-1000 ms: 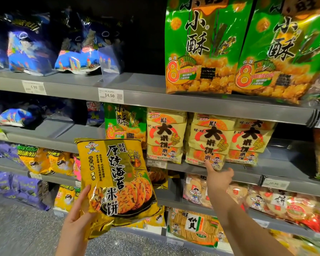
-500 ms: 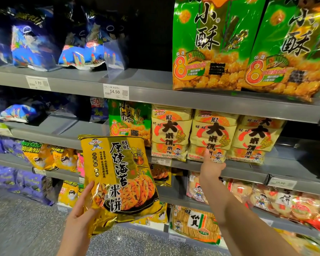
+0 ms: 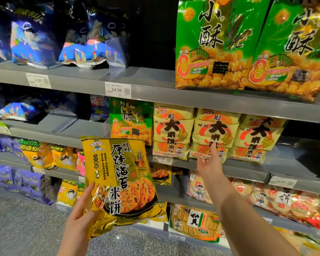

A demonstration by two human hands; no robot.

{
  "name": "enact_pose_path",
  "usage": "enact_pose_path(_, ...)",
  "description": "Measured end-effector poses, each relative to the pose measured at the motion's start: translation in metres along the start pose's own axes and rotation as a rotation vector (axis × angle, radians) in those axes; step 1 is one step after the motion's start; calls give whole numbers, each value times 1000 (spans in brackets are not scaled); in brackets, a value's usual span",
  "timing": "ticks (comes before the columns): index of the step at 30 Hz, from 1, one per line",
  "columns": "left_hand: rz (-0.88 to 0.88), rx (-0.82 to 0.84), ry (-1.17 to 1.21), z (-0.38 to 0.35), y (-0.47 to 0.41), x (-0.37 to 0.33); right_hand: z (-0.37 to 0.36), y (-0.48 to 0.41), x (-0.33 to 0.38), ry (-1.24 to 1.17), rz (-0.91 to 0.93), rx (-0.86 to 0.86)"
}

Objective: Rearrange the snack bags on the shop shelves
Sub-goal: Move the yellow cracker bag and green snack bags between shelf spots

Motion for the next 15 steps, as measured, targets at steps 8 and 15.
enact_pose_path(8, -8, 2, -6, -3, 2, -10, -20, -11, 5, 127, 68, -20)
enact_pose_path(15, -8, 19, -23, 0, -3, -5, -10, 0, 12, 424, 239, -254)
Point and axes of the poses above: each hand's wrist, its own y-axis away from the middle knuckle, its own z-axis out of the back of the hand, x = y × z, the point moved 3 cm from there along -y, towards the middle knuckle, and after that the axes turned 15 degrees about -x, right-handed, at the moved point
